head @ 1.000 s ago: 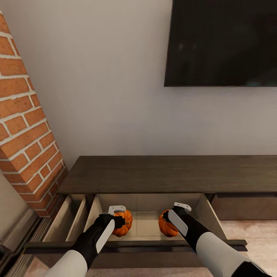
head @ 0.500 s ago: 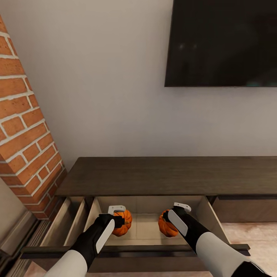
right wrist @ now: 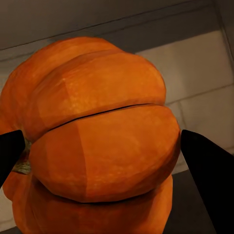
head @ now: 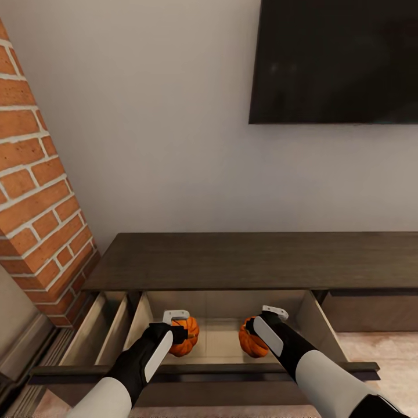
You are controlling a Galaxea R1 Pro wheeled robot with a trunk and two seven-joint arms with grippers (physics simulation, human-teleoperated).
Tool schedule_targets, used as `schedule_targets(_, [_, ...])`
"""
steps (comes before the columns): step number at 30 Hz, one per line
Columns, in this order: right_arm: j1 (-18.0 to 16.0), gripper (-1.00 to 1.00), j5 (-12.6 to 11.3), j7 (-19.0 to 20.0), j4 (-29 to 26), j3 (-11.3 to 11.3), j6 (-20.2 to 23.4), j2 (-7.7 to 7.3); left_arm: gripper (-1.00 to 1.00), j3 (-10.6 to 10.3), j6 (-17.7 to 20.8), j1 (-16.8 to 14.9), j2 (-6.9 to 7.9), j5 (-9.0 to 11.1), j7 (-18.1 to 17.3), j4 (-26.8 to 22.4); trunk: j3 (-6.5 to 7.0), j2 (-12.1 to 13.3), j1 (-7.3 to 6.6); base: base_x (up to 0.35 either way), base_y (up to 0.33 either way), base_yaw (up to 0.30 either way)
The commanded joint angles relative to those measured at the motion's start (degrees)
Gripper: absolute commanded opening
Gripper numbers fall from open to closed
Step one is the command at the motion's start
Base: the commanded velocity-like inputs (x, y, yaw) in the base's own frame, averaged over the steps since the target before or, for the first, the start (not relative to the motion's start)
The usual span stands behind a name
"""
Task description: Place each of the two pumpkins and all three candles from the living room inside a cabinet in the living room (use any cabinet), then make sure every cabinet is closed, and position the cauldron so it is next to a table in the living room.
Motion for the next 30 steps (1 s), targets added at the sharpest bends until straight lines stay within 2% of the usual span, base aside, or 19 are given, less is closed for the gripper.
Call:
schedule_targets(1, [-0.06, -1.0, -0.31, -0.42, -0.1, 0.34, 0.15, -0.04, -1.0, -0.22, 0.13, -0.04, 0.03, 0.56, 0.55, -0.09, -0.24, -0.44, 0.21, 0.0, 0.0, 0.0])
schedule_targets(3, [-0.06, -1.0, -0.31, -0.43, -0.15, 0.34, 0.12, -0.04, -1.0, -0.22, 0.13, -0.04, 0.03, 0.55, 0.54, -0.09, -0.59, -1.24, 0.65, 0.0, 0.0, 0.0])
schedule_targets(11, [-0.06, -1.0, -0.25, -0.4, -0.09, 0.34, 0.17, -0.04, -1.0, -0.22, 0.13, -0.04, 0.03, 0.55, 0.74, -0.09, -0.59, -1.24, 0.65, 0.0, 0.0, 0.0])
schedule_targets(12, [-0.06, 1.0, -0.21, -0.41, -0.09, 0.34, 0.17, -0.04, -1.0, -0.22, 0.13, -0.04, 0.03, 0.52, 0.76, -0.09, -0.59, -1.24, 0.65, 0.0, 0.0, 0.0])
schedule_targets(19, [-0.06, 1.0, -0.17, -0.38, -0.09, 0.34, 0.25, -0.03, -1.0, -0.22, 0.13, -0.04, 0.03, 0.52, 0.8, -0.13, -0.59, -1.24, 0.65, 0.0, 0.0, 0.0])
schedule_targets(20, [-0.06, 1.0, -0.15, -0.36, -0.09, 0.34, 0.25, -0.02, 1.0, -0.19, 0.13, -0.04, 0.06, 0.51, 0.79, -0.14, -0.59, -1.24, 0.65, 0.0, 0.0, 0.0])
schedule_targets(30, [-0.06, 1.0, -0.14, -0.29, -0.09, 0.34, 0.26, -0.04, 1.0, -0.13, 0.16, -0.04, 0.12, 0.72, 0.8, -0.13, -0.59, -1.24, 0.65, 0.0, 0.0, 0.0])
